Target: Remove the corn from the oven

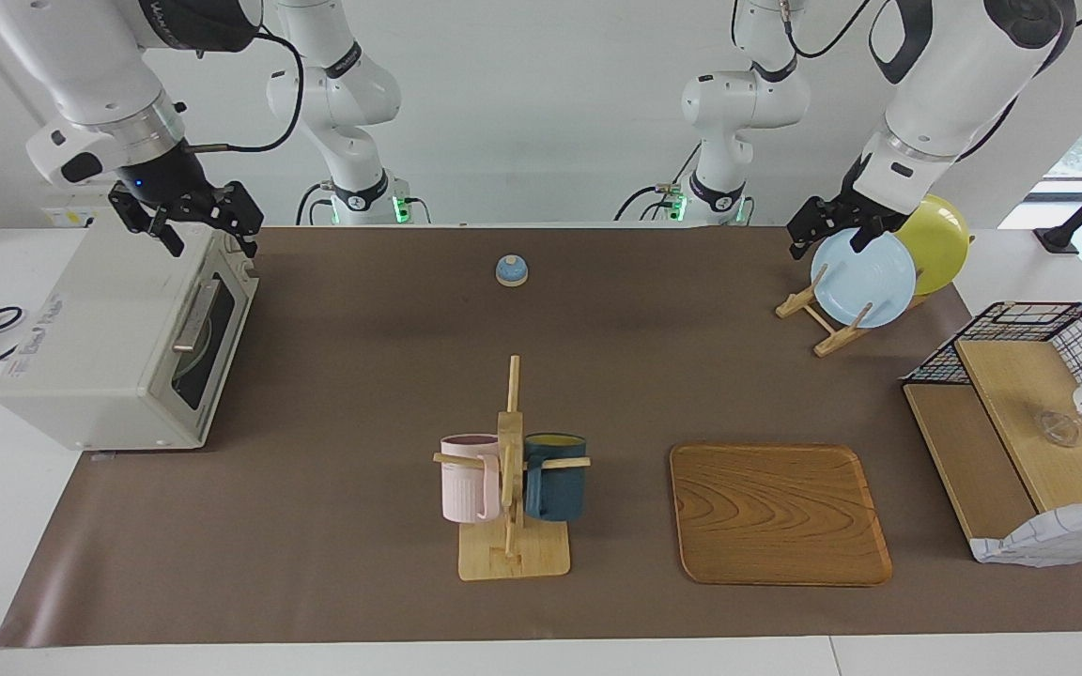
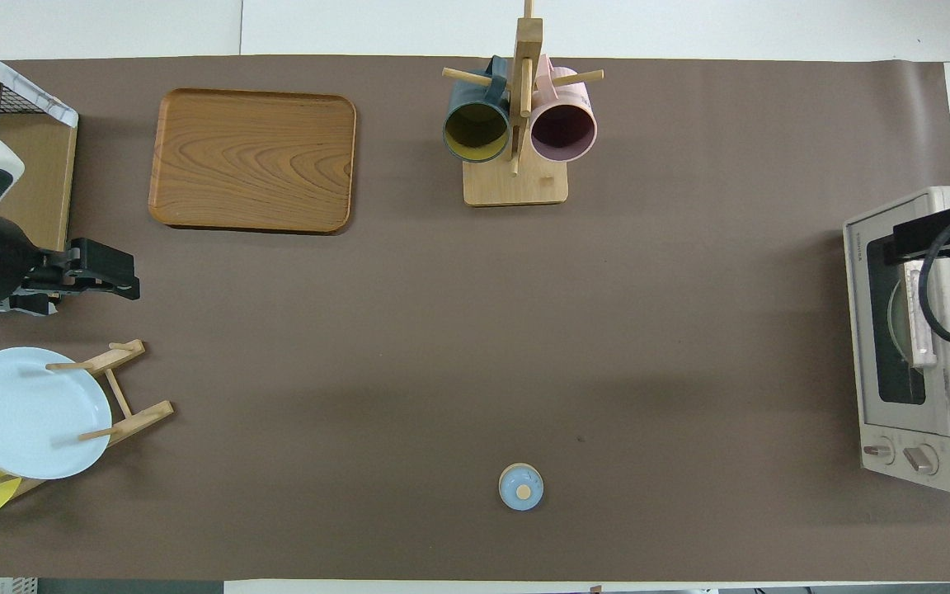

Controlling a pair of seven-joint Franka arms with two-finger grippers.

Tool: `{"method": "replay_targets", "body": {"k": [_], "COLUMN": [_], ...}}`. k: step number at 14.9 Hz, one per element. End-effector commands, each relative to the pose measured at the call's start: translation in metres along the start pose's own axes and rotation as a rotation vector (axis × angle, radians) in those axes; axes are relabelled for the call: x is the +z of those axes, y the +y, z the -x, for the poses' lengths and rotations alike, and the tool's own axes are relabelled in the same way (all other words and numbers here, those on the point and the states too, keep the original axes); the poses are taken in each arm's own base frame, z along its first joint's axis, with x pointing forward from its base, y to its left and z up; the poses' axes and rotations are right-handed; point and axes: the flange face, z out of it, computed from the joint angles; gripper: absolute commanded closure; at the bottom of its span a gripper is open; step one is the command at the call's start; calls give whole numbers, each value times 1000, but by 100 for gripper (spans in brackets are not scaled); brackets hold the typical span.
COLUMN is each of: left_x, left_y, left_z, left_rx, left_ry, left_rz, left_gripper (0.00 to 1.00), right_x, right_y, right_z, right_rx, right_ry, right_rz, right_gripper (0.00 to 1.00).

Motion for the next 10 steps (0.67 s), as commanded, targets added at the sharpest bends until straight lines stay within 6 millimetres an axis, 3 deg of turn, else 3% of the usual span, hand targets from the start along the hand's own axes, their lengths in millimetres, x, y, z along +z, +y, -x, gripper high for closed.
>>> {"method": "replay_targets", "body": {"k": [1, 10], "left_x": [-1, 0], "left_y": [-2, -2], "left_z": [6, 6], "left_rx": [-18, -18], "left_ry": [20, 18], "left_rz": [6, 6], "left_gripper": [0, 0], "right_x": [-1, 11], "right_y": [1, 7], "right_z": [3, 15], "right_rx": [10, -13], "right_ry": [-7, -45], "right_rz": [0, 2], "right_gripper": [0, 0]}}
